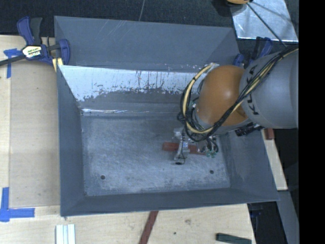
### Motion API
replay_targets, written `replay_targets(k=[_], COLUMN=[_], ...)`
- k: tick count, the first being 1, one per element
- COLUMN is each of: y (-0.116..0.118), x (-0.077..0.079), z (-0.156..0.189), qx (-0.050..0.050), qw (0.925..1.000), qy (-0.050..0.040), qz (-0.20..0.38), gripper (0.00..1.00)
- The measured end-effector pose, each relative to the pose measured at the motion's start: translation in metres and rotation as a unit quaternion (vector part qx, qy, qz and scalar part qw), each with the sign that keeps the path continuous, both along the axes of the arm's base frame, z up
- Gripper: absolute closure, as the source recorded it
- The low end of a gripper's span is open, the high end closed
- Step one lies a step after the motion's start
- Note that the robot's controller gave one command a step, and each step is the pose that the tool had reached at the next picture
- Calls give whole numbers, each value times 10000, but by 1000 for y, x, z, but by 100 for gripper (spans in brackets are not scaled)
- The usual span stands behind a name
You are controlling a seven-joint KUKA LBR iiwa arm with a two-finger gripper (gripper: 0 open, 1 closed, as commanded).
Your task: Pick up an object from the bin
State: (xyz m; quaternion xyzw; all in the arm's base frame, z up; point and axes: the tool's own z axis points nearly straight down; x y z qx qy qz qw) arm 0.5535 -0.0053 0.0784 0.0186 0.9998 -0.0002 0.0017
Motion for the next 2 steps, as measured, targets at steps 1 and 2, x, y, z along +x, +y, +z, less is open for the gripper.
replay_targets(k=[1,2], y=[0,19], x=[0,29], z=[0,153], qx=[0,2], qw=[10000,10000], qy=[0,-15], qz=[-2,63], gripper=[100,100])
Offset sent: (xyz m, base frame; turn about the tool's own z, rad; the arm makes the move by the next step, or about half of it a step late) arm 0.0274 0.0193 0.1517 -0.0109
